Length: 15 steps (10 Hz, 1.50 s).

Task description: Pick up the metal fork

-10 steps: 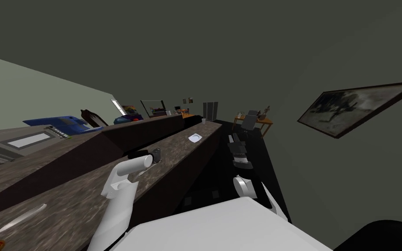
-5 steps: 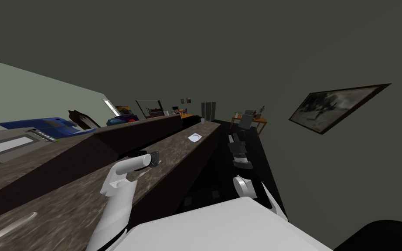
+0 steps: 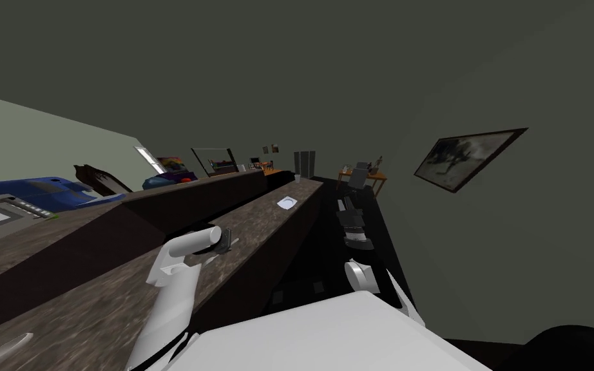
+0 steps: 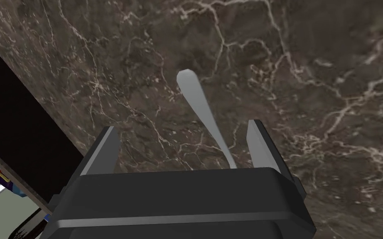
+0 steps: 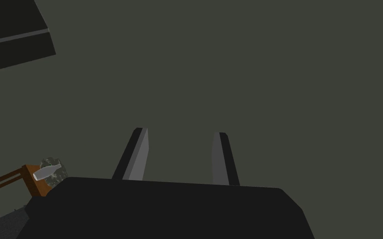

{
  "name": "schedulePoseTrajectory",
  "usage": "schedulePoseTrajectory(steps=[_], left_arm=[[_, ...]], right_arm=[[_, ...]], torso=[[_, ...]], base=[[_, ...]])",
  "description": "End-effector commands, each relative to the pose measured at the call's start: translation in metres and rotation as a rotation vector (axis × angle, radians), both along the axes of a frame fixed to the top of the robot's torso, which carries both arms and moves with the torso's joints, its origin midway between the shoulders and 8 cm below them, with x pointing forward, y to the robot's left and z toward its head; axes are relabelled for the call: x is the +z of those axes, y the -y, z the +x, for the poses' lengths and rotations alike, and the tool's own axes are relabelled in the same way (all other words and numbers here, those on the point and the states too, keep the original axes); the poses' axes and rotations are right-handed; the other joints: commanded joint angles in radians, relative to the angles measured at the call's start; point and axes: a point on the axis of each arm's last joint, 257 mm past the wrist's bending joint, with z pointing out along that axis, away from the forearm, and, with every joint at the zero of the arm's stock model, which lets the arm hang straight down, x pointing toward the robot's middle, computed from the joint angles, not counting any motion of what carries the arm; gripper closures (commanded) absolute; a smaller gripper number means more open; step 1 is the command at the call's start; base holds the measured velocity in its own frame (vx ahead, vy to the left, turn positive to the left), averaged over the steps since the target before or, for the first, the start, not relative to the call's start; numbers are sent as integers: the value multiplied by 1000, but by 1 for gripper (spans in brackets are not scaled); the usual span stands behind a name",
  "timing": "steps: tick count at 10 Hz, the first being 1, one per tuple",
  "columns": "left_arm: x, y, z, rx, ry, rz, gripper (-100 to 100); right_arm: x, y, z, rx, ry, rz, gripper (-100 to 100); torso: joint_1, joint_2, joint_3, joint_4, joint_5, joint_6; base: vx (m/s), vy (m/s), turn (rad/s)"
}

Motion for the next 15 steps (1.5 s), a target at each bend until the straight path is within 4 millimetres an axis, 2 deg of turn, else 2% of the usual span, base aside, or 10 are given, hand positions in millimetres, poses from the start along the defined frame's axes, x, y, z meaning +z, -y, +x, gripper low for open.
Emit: schedulePoseTrajectory(steps=[1, 9, 11, 12, 13, 14, 15], left_arm=[[-5, -2, -7, 15, -37, -13, -100], [-28, -21, -59, 140, -260, -88, -100], [-30, -24, -69, 163, -299, -100, -100], [-29, -23, -66, 155, -284, -95, -100], [-30, -23, -67, 157, -288, -97, 0], [-39, -24, -64, 155, -287, -96, -100], [-41, -24, -64, 154, -287, -96, -100]], right_arm=[[0, 0, 0, 0, 0, 0, 0], [0, 0, 0, 0, 0, 0, 0], [0, 0, 0, 0, 0, 0, 0], [0, 0, 0, 0, 0, 0, 0], [0, 0, 0, 0, 0, 0, 0], [0, 0, 0, 0, 0, 0, 0], [0, 0, 0, 0, 0, 0, 0]], torso=[[0, 0, 0, 0, 0, 0], [0, 1, 1, 0, 0, 0], [-2, 0, 0, 0, 0, 0], [-2, 0, 0, 0, 0, 0], [-4, -1, 0, 0, -1, 0], [-4, -1, -1, 0, -1, 0], [-4, -2, -1, 0, -1, 0]], base=[[-25, 58, -56], [-32, 64, -86], [-27, 29, -80], [-12, 12, -17], [0, 0, 0], [0, 0, 0], [0, 0, 0]])
